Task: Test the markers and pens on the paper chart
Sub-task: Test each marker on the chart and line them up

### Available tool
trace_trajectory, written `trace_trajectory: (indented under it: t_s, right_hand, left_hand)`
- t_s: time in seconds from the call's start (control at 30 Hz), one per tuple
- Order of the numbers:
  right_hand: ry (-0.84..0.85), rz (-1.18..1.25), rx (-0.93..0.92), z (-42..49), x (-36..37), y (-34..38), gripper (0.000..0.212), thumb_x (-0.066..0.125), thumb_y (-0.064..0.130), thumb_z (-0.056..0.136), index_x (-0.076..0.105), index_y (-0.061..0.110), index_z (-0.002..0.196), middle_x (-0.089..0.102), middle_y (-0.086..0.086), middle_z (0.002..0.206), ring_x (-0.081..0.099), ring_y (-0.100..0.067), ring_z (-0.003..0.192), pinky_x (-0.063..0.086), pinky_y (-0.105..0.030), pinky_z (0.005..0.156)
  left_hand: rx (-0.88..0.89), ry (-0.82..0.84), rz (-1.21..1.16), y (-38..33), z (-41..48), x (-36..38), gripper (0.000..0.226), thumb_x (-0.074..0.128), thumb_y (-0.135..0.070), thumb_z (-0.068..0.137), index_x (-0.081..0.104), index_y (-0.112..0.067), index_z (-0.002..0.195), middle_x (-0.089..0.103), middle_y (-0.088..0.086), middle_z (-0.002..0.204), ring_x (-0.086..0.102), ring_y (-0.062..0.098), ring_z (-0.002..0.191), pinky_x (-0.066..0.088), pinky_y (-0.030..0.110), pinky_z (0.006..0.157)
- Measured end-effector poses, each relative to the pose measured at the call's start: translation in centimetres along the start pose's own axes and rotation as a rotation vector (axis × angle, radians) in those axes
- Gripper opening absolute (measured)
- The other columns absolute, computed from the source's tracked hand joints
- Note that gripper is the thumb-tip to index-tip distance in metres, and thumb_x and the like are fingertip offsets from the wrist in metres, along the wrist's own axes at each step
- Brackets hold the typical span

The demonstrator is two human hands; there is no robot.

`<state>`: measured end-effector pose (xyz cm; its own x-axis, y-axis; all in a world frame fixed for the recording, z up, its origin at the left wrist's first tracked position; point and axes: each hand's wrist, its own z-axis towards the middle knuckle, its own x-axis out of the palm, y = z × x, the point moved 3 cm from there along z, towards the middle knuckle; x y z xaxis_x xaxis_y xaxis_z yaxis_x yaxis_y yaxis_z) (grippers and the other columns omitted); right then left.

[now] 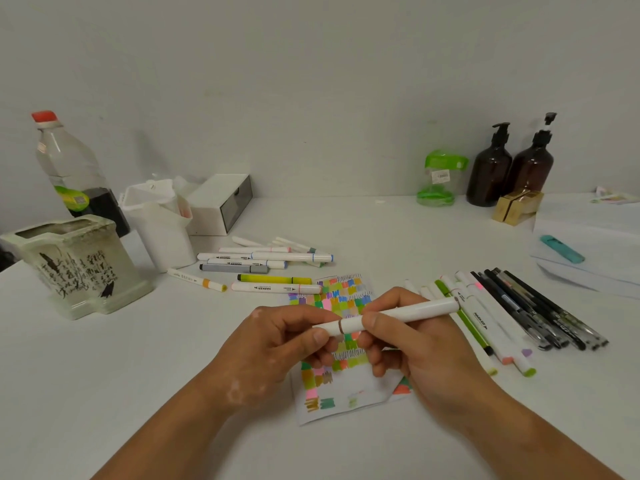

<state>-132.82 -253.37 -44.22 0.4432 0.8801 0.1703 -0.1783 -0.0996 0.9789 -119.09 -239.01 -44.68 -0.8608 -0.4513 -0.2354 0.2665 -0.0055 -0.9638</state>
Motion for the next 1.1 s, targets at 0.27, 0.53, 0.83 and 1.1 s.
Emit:
trace_trajectory:
  t_s: [0.27, 0.53, 0.83, 1.1]
  right_hand:
    - [0.019, 0.007, 0.004, -0.1, 0.6, 0.3, 0.013, 0.08, 0.025, 0.082, 0.072, 0.015, 0.083, 0.071, -0.016, 0.075, 0.067, -0.024, 0.064, 0.056, -0.03, 0.058]
    - [0.142, -0.012, -0.006, -0.1, 0.1, 1.2, 0.032, 0.084, 0.04, 0.077, 0.077, 0.02, 0.101, 0.073, -0.015, 0.089, 0.065, -0.022, 0.073, 0.055, -0.03, 0.06]
    - [0.3, -0.252, 0.249, -0.6, -0.2, 1.3, 0.028, 0.075, 0.049, 0.08, 0.074, 0.029, 0.1, 0.079, -0.011, 0.098, 0.071, -0.019, 0.078, 0.049, -0.028, 0.061]
    - [-0.263, -1.008, -0.003, 0.4, -3.8, 2.4, 0.012, 0.078, 0.035, 0.075, 0.068, 0.041, 0.08, 0.068, 0.018, 0.072, 0.059, 0.004, 0.06, 0.042, -0.01, 0.053]
  left_hand:
    - [0.055, -0.002, -0.033, -0.3, -0.1, -0.1, 0.021, 0.059, -0.022, 0.093, 0.075, -0.022, 0.106, 0.072, 0.009, 0.085, 0.071, 0.027, 0.075, 0.059, 0.034, 0.073]
    - [0.024, -0.04, -0.074, 0.4, 0.3, -1.1, 0.025, 0.064, -0.034, 0.09, 0.075, -0.022, 0.109, 0.071, 0.005, 0.085, 0.067, 0.02, 0.079, 0.054, 0.029, 0.076]
    - [-0.022, -0.089, -0.202, 1.3, 0.4, -2.0, 0.028, 0.08, -0.033, 0.079, 0.076, -0.021, 0.104, 0.072, 0.007, 0.087, 0.068, 0.02, 0.079, 0.054, 0.025, 0.073]
    - [-0.054, -0.291, 0.584, 1.5, 0.2, -1.6, 0.029, 0.075, -0.052, 0.072, 0.07, -0.042, 0.099, 0.062, -0.023, 0.092, 0.055, -0.009, 0.091, 0.048, 0.008, 0.064]
